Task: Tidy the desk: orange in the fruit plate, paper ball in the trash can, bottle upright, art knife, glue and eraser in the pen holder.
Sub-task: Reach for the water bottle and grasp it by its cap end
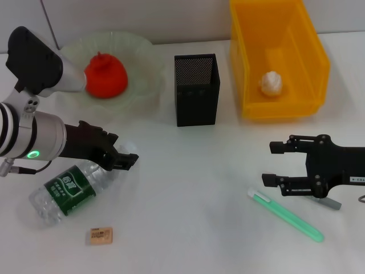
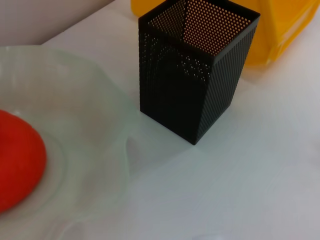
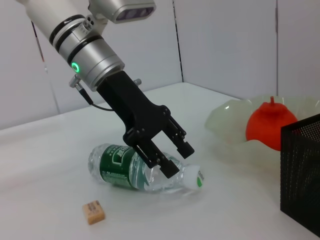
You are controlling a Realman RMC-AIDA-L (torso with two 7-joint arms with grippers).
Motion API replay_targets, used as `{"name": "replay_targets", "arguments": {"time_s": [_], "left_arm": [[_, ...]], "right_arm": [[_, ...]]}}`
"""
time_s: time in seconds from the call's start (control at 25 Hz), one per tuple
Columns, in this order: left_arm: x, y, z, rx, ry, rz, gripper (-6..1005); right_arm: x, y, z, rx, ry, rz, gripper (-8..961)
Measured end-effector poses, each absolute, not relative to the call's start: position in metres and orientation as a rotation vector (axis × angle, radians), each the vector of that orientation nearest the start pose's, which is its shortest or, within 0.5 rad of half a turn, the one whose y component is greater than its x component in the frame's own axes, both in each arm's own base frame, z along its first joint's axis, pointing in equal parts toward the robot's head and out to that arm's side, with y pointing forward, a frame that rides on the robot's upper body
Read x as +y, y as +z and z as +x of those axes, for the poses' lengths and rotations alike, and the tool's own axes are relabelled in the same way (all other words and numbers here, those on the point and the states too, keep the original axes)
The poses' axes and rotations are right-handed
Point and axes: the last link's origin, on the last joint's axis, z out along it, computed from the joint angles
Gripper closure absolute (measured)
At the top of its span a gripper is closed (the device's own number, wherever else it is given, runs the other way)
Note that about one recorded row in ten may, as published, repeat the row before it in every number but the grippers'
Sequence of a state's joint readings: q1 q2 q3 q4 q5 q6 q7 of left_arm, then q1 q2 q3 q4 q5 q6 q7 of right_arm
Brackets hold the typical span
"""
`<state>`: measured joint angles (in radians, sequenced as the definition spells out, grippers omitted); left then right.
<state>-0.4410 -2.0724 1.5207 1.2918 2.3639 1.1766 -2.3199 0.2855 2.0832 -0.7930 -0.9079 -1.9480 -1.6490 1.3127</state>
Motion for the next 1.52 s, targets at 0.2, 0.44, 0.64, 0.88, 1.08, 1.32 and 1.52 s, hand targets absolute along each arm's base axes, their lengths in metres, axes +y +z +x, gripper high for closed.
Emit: {"name": "replay_targets", "arguments": {"time_s": [0.2,0.44,0.64,0.88,1.08,1.32,1.52], "left_arm": [[0.353,-0.035,-0.195,-0.665,0.170,-2.649,345],[0.358,-0.040,-0.192,-0.660,0.186,-2.663,345],[0.362,-0.046,-0.193,-0.672,0.210,-2.676,344],[0.363,-0.046,-0.193,-0.672,0.210,-2.672,344],[0.363,-0.046,-0.194,-0.675,0.216,-2.675,344],[0.362,-0.046,-0.199,-0.687,0.255,-2.666,345],[0.363,-0.047,-0.200,-0.692,0.281,-2.660,344]], "right_arm": [[0.276,0.026,0.297,0.489,0.578,-2.724,210],[0.277,0.024,0.299,0.495,0.575,-2.719,210],[0.276,0.026,0.302,0.505,0.576,-2.703,210],[0.276,0.027,0.303,0.516,0.583,-2.691,210],[0.277,0.024,0.302,0.524,0.595,-2.697,210],[0.277,0.023,0.302,0.525,0.597,-2.698,210],[0.276,0.022,0.301,0.522,0.596,-2.706,211]]}}
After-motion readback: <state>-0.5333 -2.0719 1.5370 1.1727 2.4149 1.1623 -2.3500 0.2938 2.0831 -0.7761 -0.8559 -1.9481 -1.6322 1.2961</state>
